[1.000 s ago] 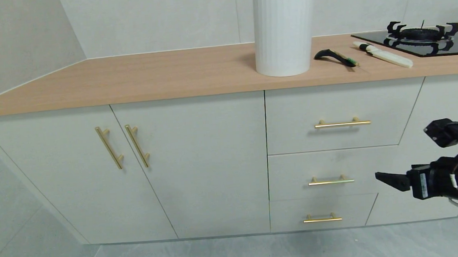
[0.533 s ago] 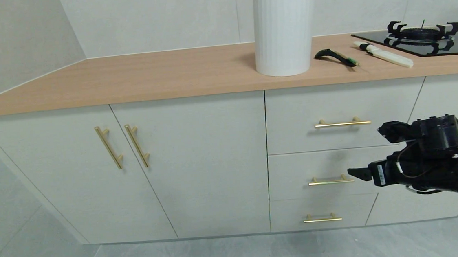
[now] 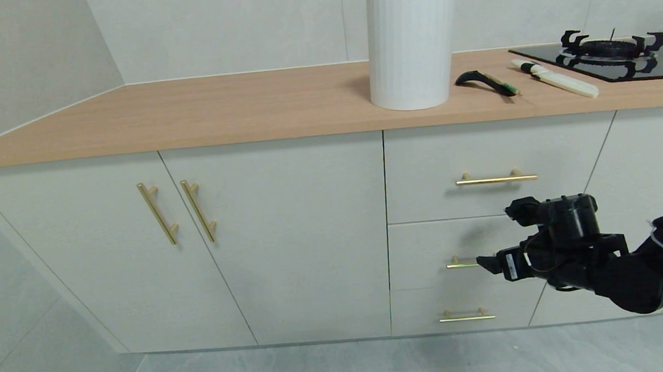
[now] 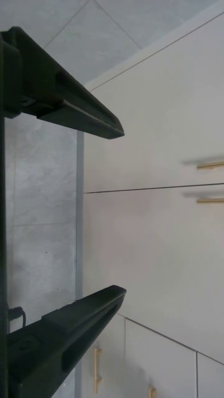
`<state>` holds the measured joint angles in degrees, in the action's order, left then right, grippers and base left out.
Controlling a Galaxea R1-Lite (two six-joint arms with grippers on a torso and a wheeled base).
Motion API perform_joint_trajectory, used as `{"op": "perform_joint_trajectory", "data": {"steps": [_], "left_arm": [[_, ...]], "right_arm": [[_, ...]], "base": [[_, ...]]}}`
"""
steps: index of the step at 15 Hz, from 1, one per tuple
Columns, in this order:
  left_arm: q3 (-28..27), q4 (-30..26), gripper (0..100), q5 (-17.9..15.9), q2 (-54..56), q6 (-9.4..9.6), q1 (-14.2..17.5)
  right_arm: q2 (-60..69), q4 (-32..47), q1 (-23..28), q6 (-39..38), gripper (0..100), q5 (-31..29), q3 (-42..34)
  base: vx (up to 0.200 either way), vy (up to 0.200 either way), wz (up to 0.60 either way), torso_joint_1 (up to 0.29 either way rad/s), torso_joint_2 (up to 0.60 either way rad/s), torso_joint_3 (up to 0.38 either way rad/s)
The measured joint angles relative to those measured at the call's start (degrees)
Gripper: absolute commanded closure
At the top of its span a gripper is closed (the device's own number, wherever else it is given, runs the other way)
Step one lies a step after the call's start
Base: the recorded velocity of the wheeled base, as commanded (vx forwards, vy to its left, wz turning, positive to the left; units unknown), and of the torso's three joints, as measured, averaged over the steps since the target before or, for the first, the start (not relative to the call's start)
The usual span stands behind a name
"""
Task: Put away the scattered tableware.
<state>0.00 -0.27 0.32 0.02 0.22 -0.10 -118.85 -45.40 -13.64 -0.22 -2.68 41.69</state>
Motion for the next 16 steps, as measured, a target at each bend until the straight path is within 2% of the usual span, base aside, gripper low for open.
{"op": "perform_joint_trajectory", "data": {"steps": [4, 8, 16], "left_arm": [[0.0, 0.0, 0, 0.0, 0.0, -0.04, 0.0], [0.0, 0.0, 0, 0.0, 0.0, 0.00, 0.0], [0.0, 0.0, 0, 0.0, 0.0, -0.01, 0.0]], "right_arm": [[-4.3, -2.7, 0.2, -1.9, 0, -0.7, 0.9], [-9.8, -11.0, 1.0, -2.4, 0, -3.5, 2.5], [-17.3, -13.1, 2.2, -2.6, 0, -6.9, 8.8]], "base": [[0.000, 0.000, 0.00, 0.000, 0.00, 0.000], [0.000, 0.000, 0.00, 0.000, 0.00, 0.000], [0.000, 0.000, 0.00, 0.000, 0.00, 0.000]]}}
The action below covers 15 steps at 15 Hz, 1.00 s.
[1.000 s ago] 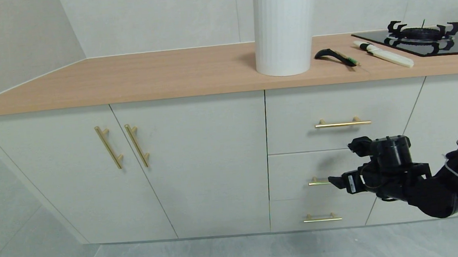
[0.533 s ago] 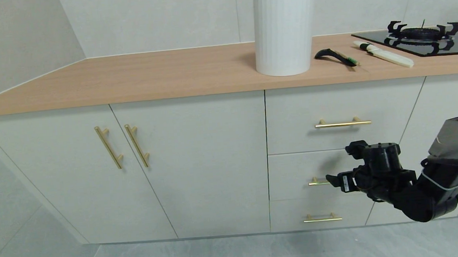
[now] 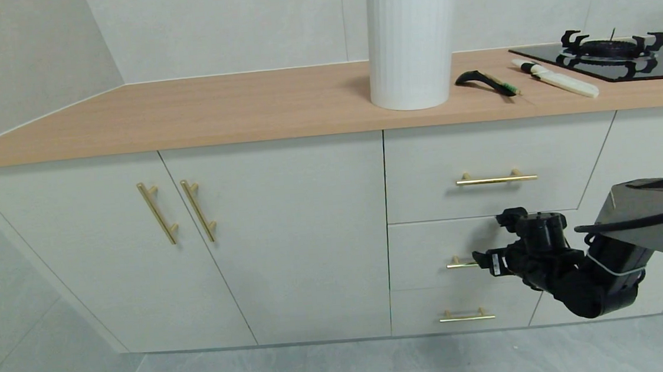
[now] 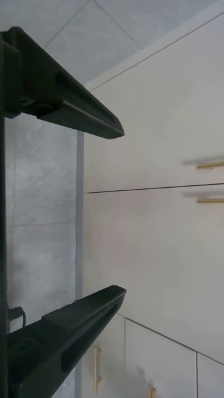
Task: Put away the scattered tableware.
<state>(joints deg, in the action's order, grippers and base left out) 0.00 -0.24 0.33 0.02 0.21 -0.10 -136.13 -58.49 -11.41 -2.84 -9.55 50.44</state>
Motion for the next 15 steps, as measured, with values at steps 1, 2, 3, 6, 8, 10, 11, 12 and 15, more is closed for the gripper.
{"op": "perform_joint_trajectory", "data": {"steps": [1, 2, 3, 6, 8, 10, 11, 12, 15], "left_arm": [[0.0, 0.0, 0, 0.0, 0.0, 0.00, 0.0], [0.0, 0.0, 0, 0.0, 0.0, 0.00, 0.0], [0.0, 0.0, 0, 0.0, 0.0, -0.02, 0.0], [0.0, 0.0, 0, 0.0, 0.0, 0.00, 0.0], [0.0, 0.0, 0, 0.0, 0.0, 0.01, 0.0], [0.0, 0.0, 0, 0.0, 0.0, 0.01, 0.0], [0.0, 0.0, 0, 0.0, 0.0, 0.01, 0.0], [0.0, 0.0, 0, 0.0, 0.0, 0.00, 0.0], [0.0, 0.0, 0, 0.0, 0.0, 0.00, 0.0]], "right_arm": [[-0.9, -0.3, 0.0, 0.0, 0, -0.3, 0.8], [-1.6, -0.4, 0.0, 0.0, 0, -0.4, 1.5], [-2.2, -0.4, 0.0, 0.0, 0, -0.5, 2.0], [-3.5, -0.1, 0.0, 0.2, 0, -0.8, 2.7], [-4.0, 0.2, 0.0, 0.4, 0, -0.7, 2.7], [-4.2, 1.6, -0.1, 0.4, 0, -0.7, 2.6], [-4.1, 1.9, -0.1, 0.4, 0, -0.7, 2.6], [-4.1, 2.1, -0.1, 0.4, 0, -0.7, 2.5], [-3.9, 2.4, -0.1, 0.3, 0, -0.7, 2.3]], "base": [[0.000, 0.000, 0.00, 0.000, 0.00, 0.000], [0.000, 0.000, 0.00, 0.000, 0.00, 0.000], [0.000, 0.000, 0.00, 0.000, 0.00, 0.000], [0.000, 0.000, 0.00, 0.000, 0.00, 0.000], [0.000, 0.000, 0.00, 0.000, 0.00, 0.000], [0.000, 0.000, 0.00, 0.000, 0.00, 0.000], [0.000, 0.000, 0.00, 0.000, 0.00, 0.000], [0.000, 0.000, 0.00, 0.000, 0.00, 0.000], [0.000, 0.000, 0.00, 0.000, 0.00, 0.000]]}}
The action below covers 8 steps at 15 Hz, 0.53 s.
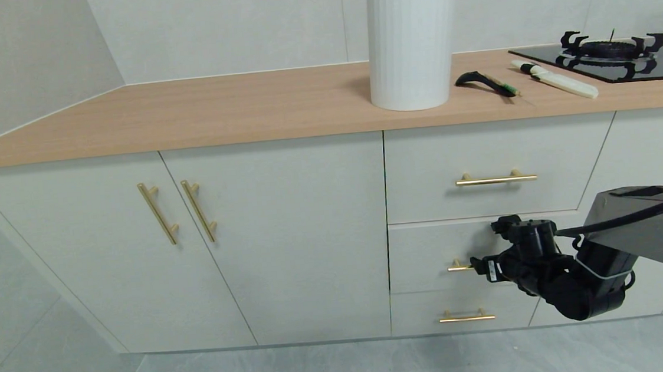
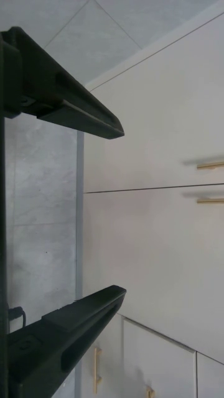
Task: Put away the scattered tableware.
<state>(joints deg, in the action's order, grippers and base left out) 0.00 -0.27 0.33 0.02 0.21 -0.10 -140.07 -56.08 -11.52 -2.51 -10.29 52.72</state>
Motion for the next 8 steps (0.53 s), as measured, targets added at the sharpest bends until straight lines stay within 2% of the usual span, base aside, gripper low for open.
{"op": "perform_joint_trajectory", "data": {"steps": [4, 8], "left_arm": [[0.0, 0.0, 0, 0.0, 0.0, 0.01, 0.0], [0.0, 0.0, 0, 0.0, 0.0, 0.04, 0.0]], "right_arm": [[0.5, 0.7, 0.0, 0.1, 0, 0.1, -0.7], [3.0, 4.9, 0.0, 0.1, 0, 0.1, -2.4]], "base": [[0.000, 0.000, 0.00, 0.000, 0.00, 0.000], [0.000, 0.000, 0.00, 0.000, 0.00, 0.000]]}}
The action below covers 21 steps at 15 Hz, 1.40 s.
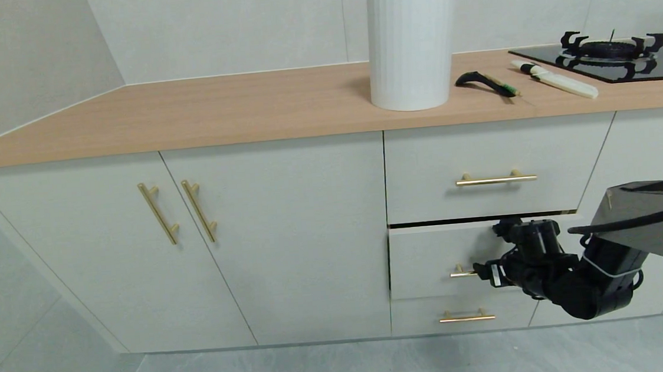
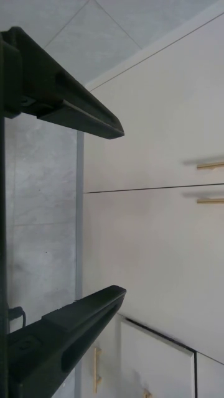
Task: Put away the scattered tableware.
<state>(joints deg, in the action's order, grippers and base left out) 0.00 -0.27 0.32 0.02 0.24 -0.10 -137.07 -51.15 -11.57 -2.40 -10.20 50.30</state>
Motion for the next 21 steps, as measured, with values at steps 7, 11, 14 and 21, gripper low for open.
{"op": "perform_joint_trajectory", "data": {"steps": [7, 11, 14, 21], "left_arm": [[0.0, 0.0, 0, 0.0, 0.0, -0.02, 0.0], [0.0, 0.0, 0, 0.0, 0.0, -0.02, 0.0], [0.0, 0.0, 0, 0.0, 0.0, -0.02, 0.0], [0.0, 0.0, 0, 0.0, 0.0, -0.02, 0.0]], "right_arm": [[10.4, 12.7, -0.2, 3.4, 0, 1.5, -4.2], [19.4, 16.4, -0.5, 3.4, 0, 2.0, -5.3], [26.2, 17.7, -2.0, 3.2, 0, 2.3, -5.9], [24.6, 9.3, -3.5, 0.1, 0, 0.8, -3.7]], "base": [[0.000, 0.000, 0.00, 0.000, 0.00, 0.000], [0.000, 0.000, 0.00, 0.000, 0.00, 0.000], [0.000, 0.000, 0.00, 0.000, 0.00, 0.000], [0.000, 0.000, 0.00, 0.000, 0.00, 0.000]]}}
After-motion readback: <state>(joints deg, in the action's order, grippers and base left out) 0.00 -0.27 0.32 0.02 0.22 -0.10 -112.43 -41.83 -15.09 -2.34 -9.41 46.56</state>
